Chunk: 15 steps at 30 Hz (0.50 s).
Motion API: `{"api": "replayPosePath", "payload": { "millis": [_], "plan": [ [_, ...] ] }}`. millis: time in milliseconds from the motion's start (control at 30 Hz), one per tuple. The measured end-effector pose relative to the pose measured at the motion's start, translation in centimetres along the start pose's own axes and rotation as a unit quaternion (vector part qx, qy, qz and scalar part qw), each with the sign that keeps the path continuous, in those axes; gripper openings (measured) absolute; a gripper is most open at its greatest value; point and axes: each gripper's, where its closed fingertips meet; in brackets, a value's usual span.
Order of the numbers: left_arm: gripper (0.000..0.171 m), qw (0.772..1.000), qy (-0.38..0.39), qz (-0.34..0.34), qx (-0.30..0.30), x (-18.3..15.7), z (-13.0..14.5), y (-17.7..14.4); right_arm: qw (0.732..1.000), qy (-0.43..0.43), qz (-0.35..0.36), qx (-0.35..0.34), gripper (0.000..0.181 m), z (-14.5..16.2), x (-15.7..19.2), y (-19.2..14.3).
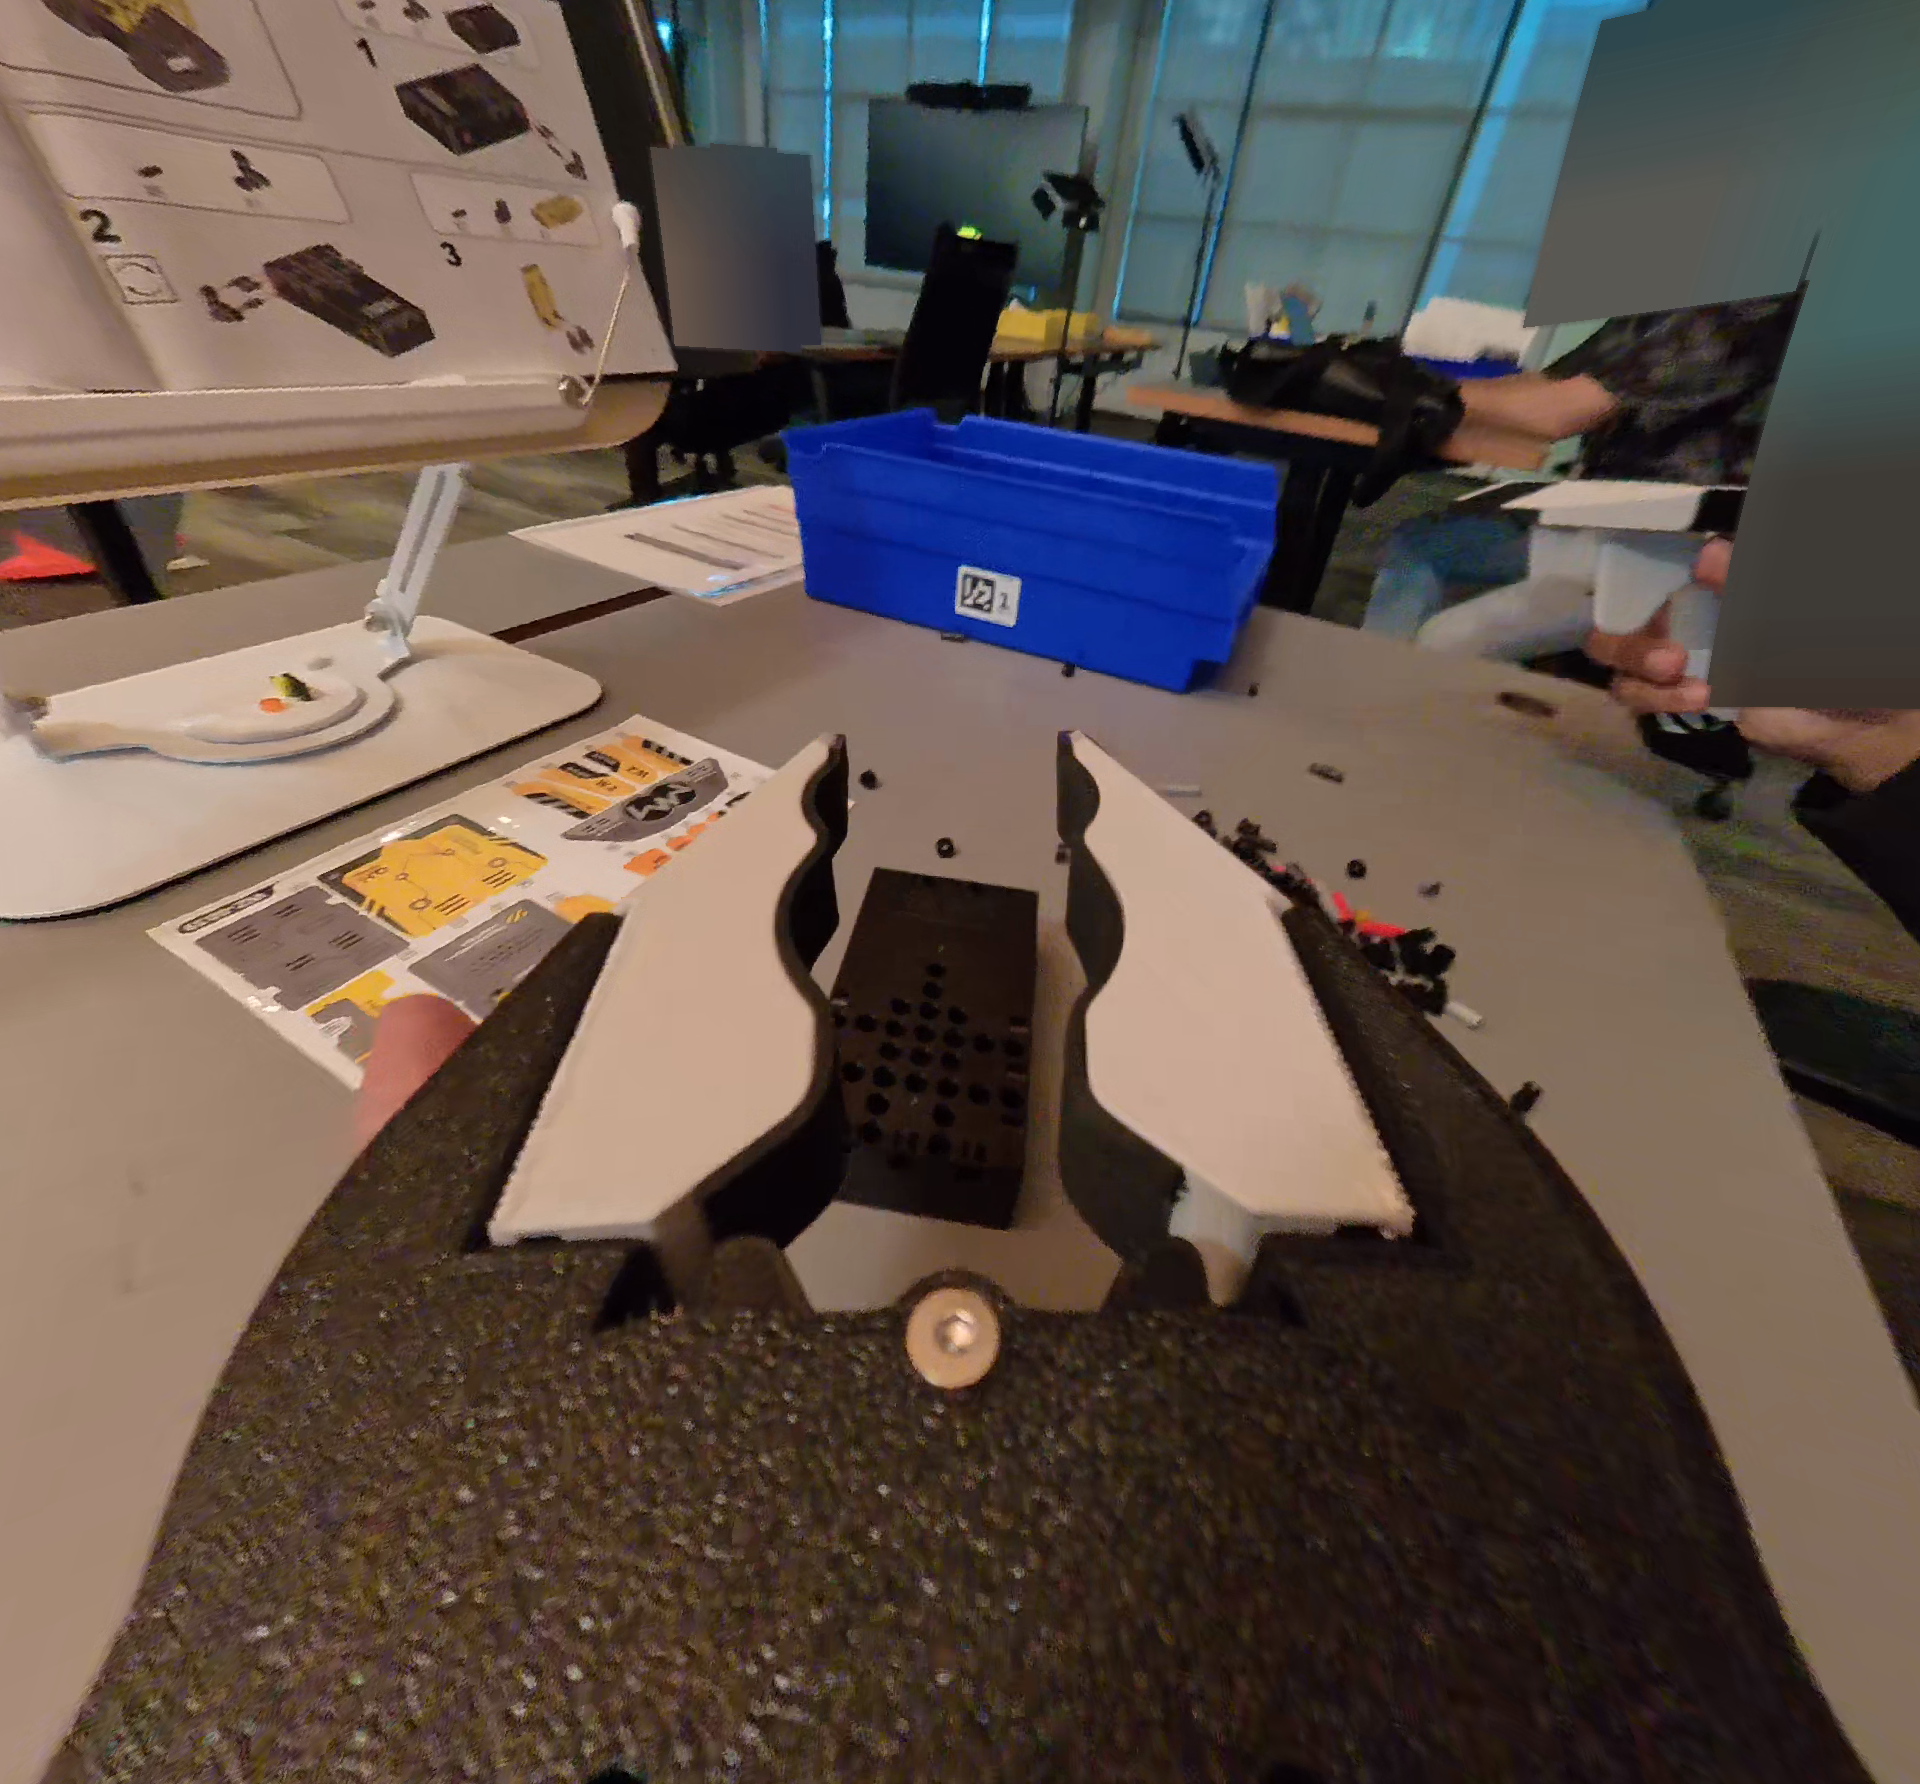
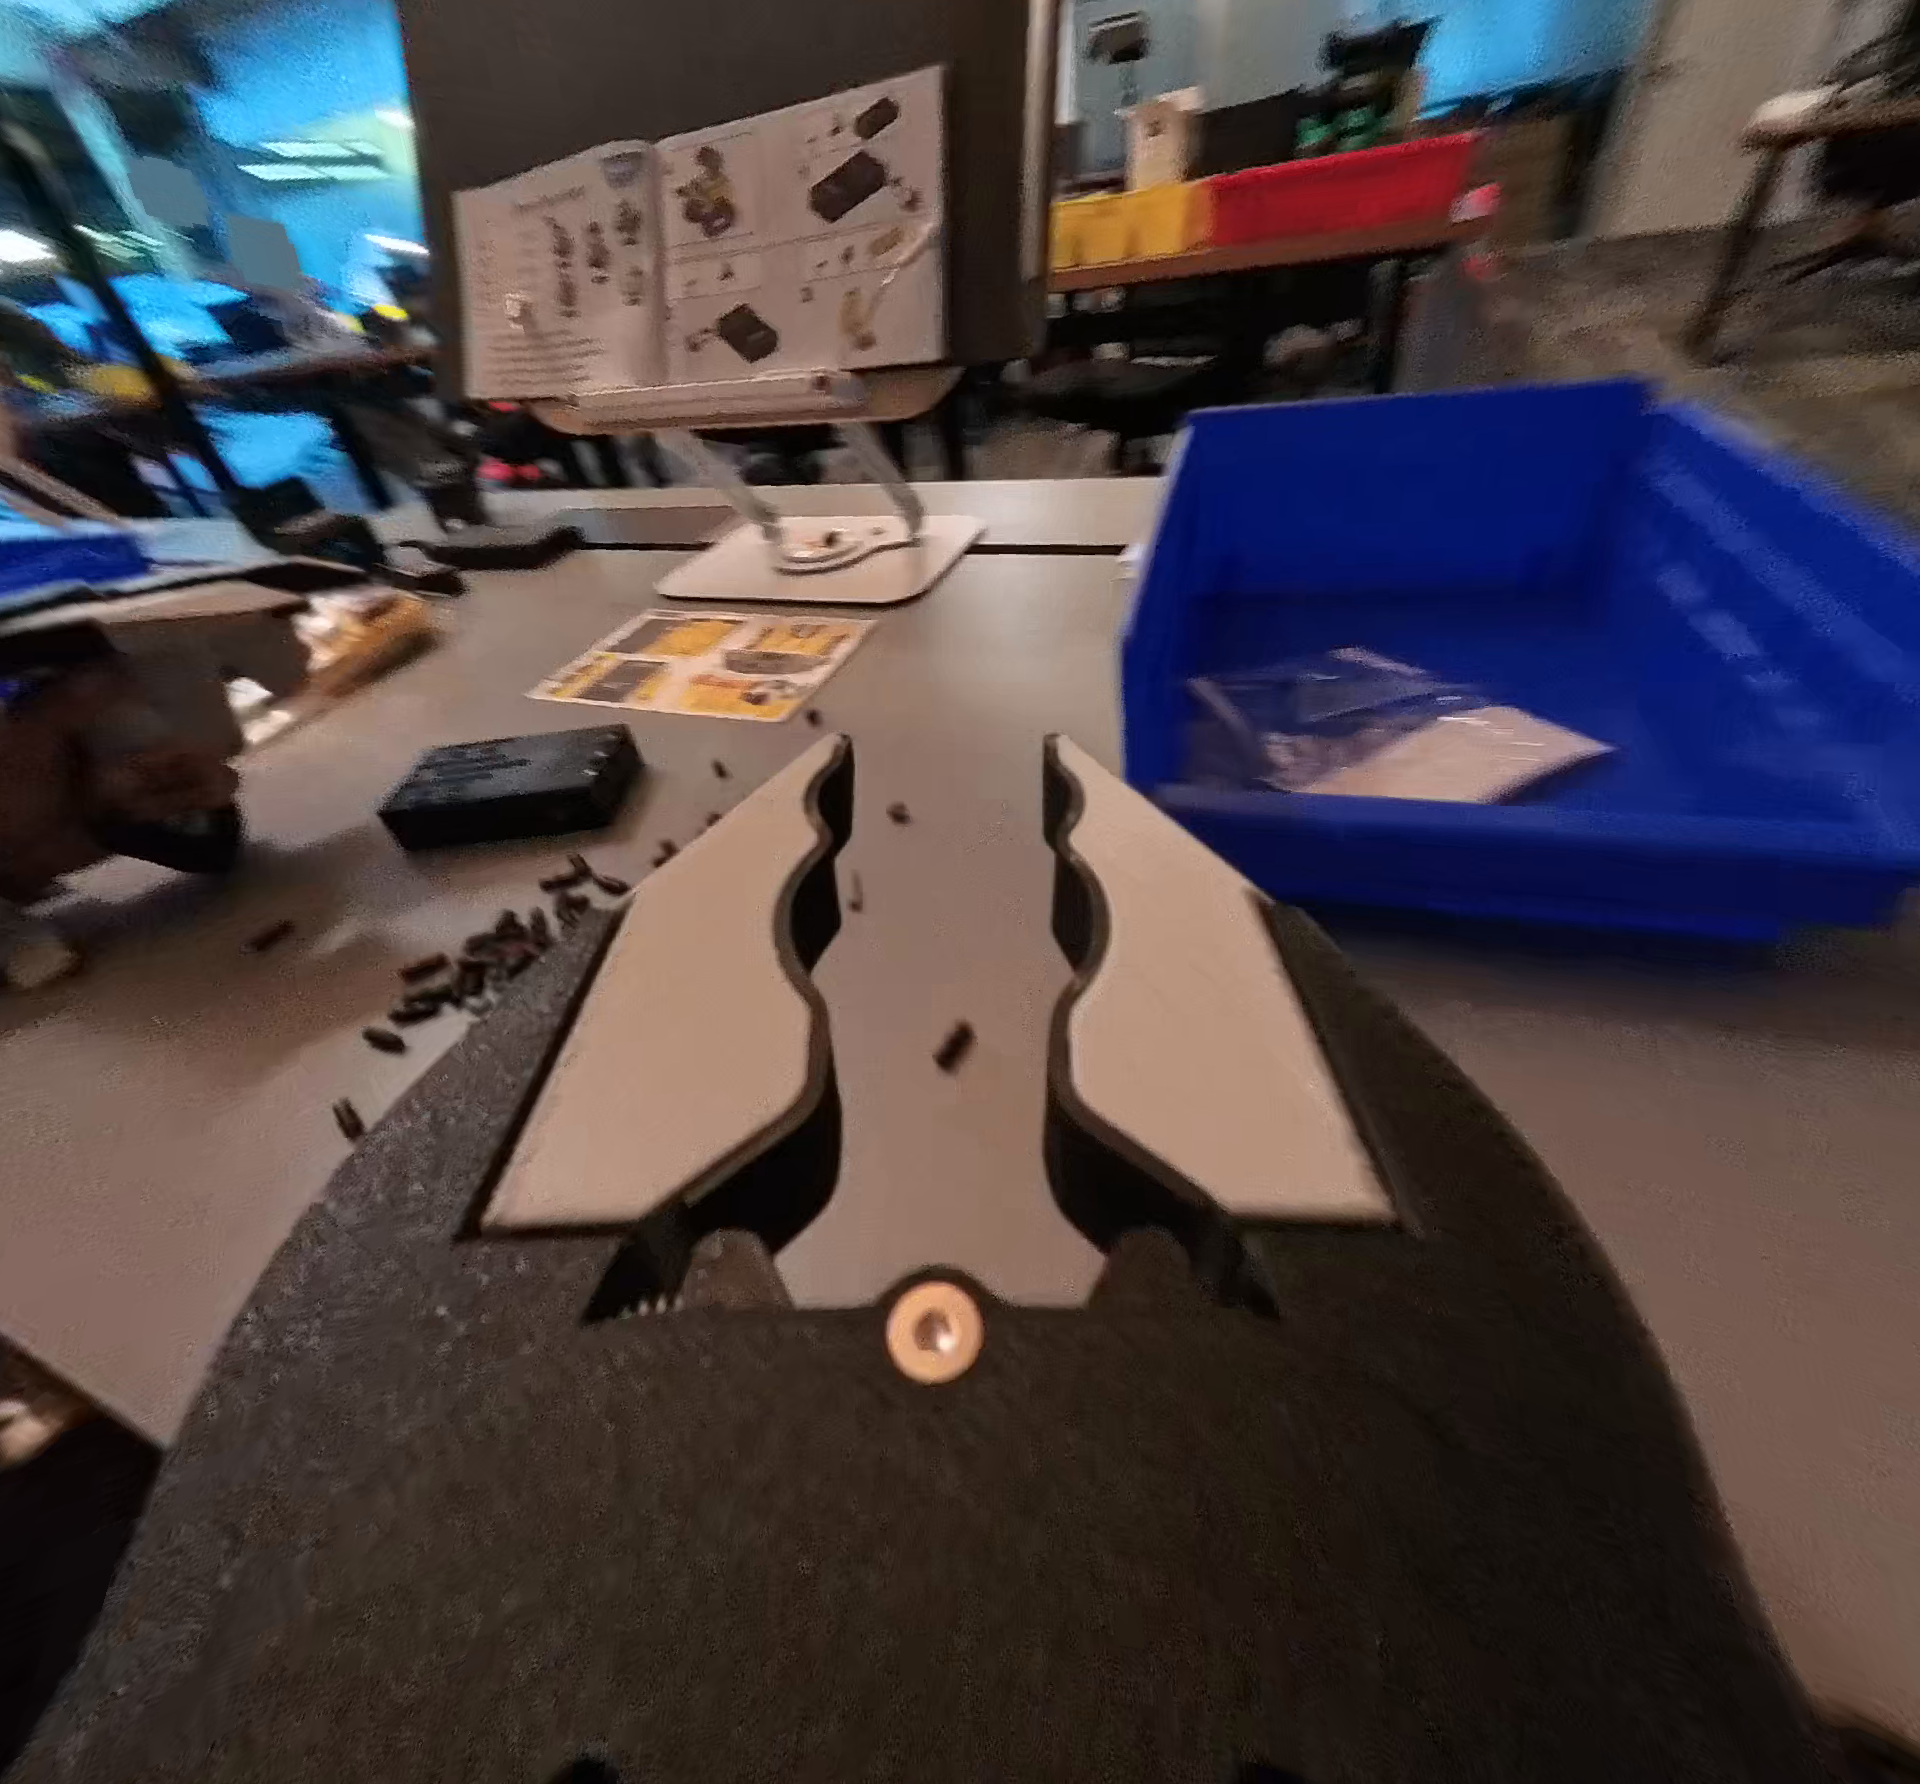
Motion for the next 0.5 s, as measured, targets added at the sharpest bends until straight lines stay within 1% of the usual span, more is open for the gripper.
{"api": "replayPosePath", "payload": {
  "millis": [67, 100, 200, 267, 333, 433, 500],
  "plan": [
    [0.039, 1.000, -0.003, 0.020, -0.004, -0.8, -0.2, 0.4, 0.998, -0.036, 0.044, 0.010, 0.036, -0.5, -0.8, -3.6],
    [0.039, 1.000, -0.001, 0.030, -0.001, -1.3, -0.2, 0.7, 0.997, -0.048, 0.058, 0.026, 0.036, -0.2, -1.0, -5.3],
    [0.039, 0.998, 0.007, 0.059, 0.006, -3.0, 0.0, 1.6, 0.987, -0.084, 0.110, 0.081, 0.037, 1.8, -1.8, -9.7],
    [0.039, 0.997, 0.008, 0.078, 0.010, -4.3, 0.2, 2.0, 0.978, -0.106, 0.156, 0.092, 0.037, 2.8, -2.7, -12.0],
    [0.039, 0.996, 0.014, 0.088, 0.011, -5.2, 0.3, 2.3, 0.975, -0.113, 0.170, 0.083, 0.036, 3.1, -2.7, -13.2],
    [0.039, 0.996, 0.022, 0.081, 0.004, -6.0, -0.2, 2.4, 0.978, -0.106, 0.159, 0.090, 0.037, 3.3, -2.1, -14.1],
    [0.039, 0.997, 0.020, 0.080, -0.006, -6.9, -0.9, 2.5, 0.980, -0.091, 0.161, 0.075, 0.036, 2.6, -2.4, -15.2]
  ]
}}
Point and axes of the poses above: each gripper's, where its closed fingertips meet, y out along the fingers, z out of its underside, x = y × z across the jaws, and after that the axes turned 9 degrees about z, right-handed
